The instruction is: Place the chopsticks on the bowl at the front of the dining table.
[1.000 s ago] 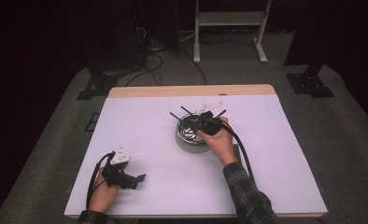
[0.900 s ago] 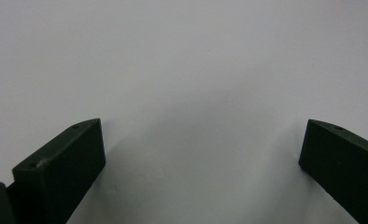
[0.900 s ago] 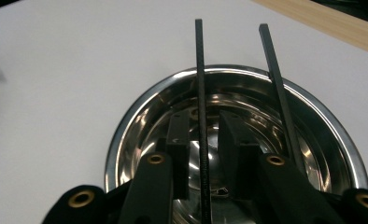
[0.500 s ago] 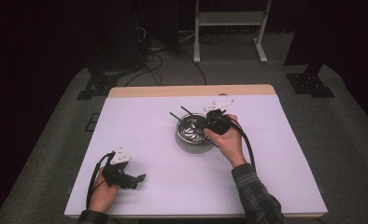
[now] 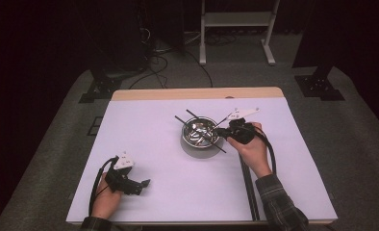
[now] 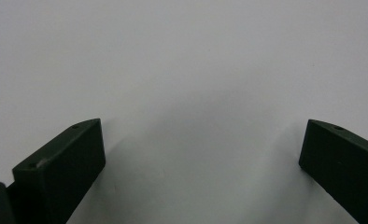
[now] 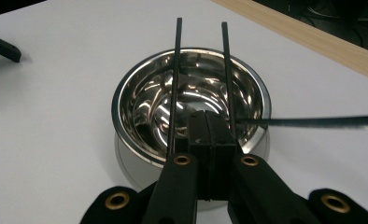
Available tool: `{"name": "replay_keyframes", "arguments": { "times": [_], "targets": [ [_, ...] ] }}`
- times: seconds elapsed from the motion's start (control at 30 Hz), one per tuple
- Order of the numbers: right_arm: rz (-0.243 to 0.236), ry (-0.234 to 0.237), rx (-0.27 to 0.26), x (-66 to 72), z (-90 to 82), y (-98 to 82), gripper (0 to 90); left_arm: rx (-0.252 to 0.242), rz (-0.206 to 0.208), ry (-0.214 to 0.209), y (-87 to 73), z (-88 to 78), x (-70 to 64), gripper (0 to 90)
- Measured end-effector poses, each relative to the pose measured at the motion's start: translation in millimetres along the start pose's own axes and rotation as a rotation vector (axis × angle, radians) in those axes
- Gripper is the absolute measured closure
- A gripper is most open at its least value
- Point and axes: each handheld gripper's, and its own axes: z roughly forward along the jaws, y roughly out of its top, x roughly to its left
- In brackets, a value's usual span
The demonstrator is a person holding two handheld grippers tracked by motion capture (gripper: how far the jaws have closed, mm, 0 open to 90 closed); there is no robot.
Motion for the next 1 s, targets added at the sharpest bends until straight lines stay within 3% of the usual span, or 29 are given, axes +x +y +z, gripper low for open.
{"name": "replay_keyframes", "arguments": {
  "times": [0.6,0.77,1.0],
  "targets": [
    [0.056,-0.052,-0.007,-26.4,-37.9,-36.9,89.7,-0.002,-0.005,-0.002,-0.1,0.1,-0.3,0.0],
    [0.08,-0.054,-0.009,-35.2,-36.1,-45.3,89.7,-0.001,-0.005,-0.002,-0.1,0.2,-0.2,0.0],
    [0.085,-0.037,0.003,-35.7,-28.1,-48.6,89.7,-0.002,-0.007,-0.003,-0.1,0.3,-0.2,0.0]
  ]
}}
